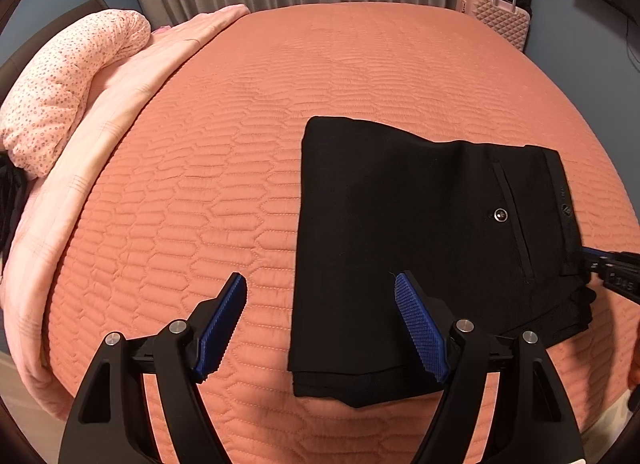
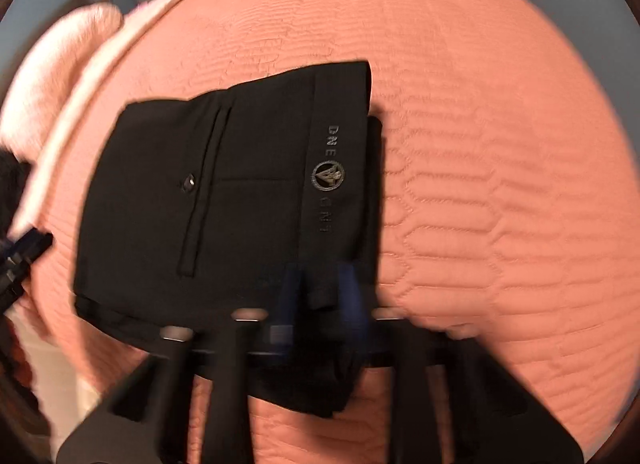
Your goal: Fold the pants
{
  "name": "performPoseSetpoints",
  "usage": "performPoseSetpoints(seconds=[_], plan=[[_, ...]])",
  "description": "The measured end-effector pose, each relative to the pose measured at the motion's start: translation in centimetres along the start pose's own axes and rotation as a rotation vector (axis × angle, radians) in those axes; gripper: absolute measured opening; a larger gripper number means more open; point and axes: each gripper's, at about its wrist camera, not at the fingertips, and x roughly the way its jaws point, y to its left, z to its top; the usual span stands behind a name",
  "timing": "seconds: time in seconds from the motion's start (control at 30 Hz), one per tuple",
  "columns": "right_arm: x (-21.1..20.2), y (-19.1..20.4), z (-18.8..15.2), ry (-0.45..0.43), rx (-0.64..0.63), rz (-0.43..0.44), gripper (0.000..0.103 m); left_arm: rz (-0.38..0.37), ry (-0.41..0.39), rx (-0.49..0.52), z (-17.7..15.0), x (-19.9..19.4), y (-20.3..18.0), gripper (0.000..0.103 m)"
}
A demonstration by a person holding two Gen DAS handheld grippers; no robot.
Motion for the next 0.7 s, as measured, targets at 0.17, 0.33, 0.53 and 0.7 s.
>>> performPoseSetpoints(seconds=[0.17,0.33,0.53,0.7], plan=[[-4.3,0.8,-1.7,-0.047,-0.022,-0.001,0.008,0.028,-0.007,0.004,0.4,0.7,0.8,0.080],[-2.3,-0.3,-2.6,-0.026,0.032,-0.079,0.023,0.020,0.002,0.000,1.7,1.6,0.8,0.080],[-6.5,2.5,2.2,-0.232,0.022,-0.005,0.027,0.044,-0.060,0.063,4.9,2.1,-0.1,0.080],[-1.7,6.1,6.9,-0.149,-0.056,0.121,0.026,0.051,-0.071,0.050,8.7,5.1,-0.7,0.083]])
